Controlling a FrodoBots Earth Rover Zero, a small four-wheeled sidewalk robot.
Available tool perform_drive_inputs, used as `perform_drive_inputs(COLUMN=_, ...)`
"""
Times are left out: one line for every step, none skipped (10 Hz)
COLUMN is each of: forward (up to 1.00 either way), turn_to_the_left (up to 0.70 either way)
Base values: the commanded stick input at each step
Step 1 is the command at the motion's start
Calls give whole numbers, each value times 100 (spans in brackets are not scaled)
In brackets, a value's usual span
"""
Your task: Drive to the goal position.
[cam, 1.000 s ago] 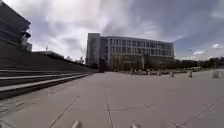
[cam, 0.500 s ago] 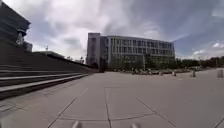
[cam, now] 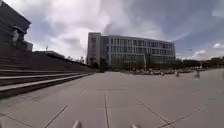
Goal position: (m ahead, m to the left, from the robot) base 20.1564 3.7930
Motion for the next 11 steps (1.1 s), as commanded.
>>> perform_drive_inputs(forward=70, turn_to_the_left=0)
perform_drive_inputs(forward=70, turn_to_the_left=0)
perform_drive_inputs(forward=70, turn_to_the_left=0)
perform_drive_inputs(forward=70, turn_to_the_left=0)
perform_drive_inputs(forward=70, turn_to_the_left=0)
perform_drive_inputs(forward=70, turn_to_the_left=0)
perform_drive_inputs(forward=70, turn_to_the_left=0)
perform_drive_inputs(forward=70, turn_to_the_left=0)
perform_drive_inputs(forward=70, turn_to_the_left=0)
perform_drive_inputs(forward=70, turn_to_the_left=0)
perform_drive_inputs(forward=70, turn_to_the_left=0)
